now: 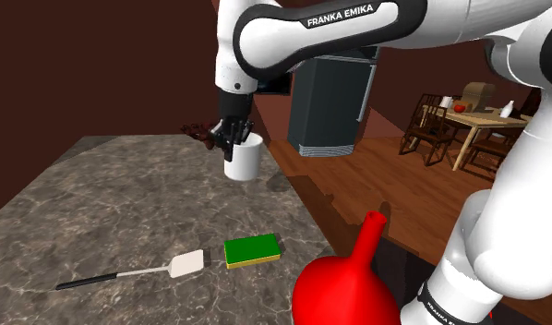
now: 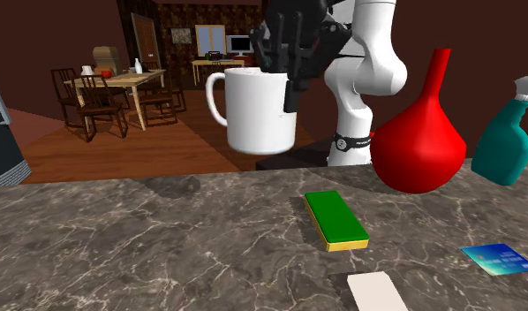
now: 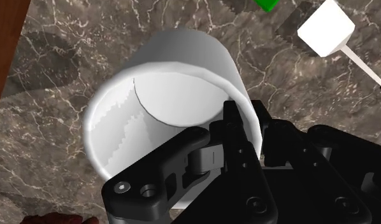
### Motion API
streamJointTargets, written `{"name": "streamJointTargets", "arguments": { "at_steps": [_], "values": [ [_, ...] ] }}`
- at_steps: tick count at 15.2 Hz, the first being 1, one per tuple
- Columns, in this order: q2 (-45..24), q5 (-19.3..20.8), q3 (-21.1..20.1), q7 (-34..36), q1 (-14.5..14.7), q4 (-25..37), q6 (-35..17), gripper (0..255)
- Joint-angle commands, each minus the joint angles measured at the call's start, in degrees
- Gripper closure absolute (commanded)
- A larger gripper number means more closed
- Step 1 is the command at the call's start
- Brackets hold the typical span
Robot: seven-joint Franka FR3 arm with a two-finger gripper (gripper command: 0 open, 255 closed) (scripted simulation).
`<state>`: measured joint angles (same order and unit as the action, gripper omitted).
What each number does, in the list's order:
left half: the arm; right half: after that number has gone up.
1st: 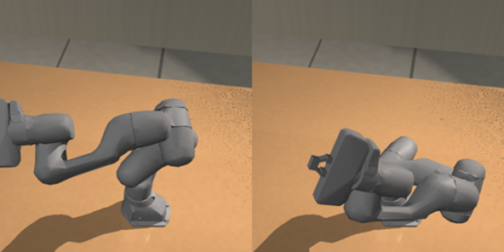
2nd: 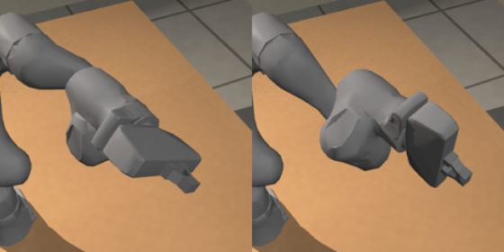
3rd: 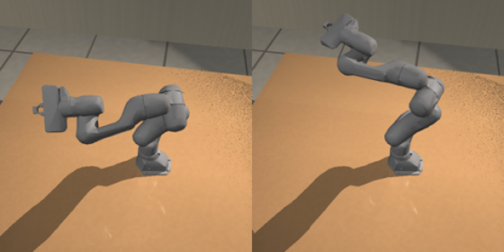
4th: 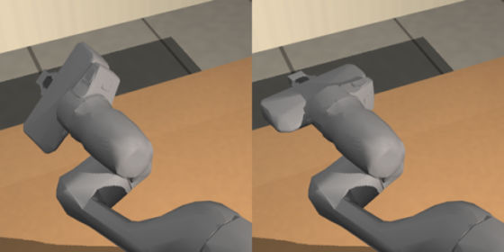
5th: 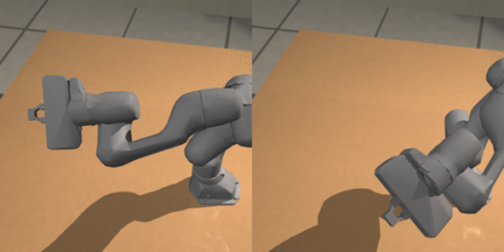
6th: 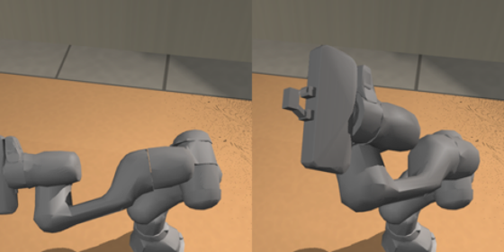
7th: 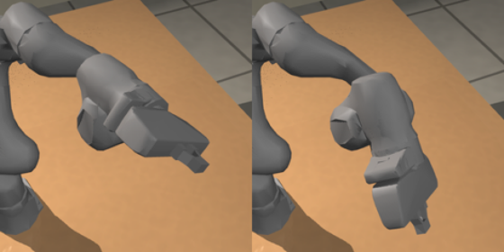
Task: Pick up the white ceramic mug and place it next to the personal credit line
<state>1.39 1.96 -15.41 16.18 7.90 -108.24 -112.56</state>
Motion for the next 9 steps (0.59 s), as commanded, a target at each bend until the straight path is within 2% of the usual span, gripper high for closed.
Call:
{"name": "streamJointTargets", "arguments": {
  "at_steps": [1, 9],
  "values": [
    [2.3, -0.5, -1.1, 2.0, 1.0, -2.5, -0.2, 255],
    [10.9, -3.2, -5.8, 9.9, 5.5, -11.0, -0.4, 255]
  ]
}}
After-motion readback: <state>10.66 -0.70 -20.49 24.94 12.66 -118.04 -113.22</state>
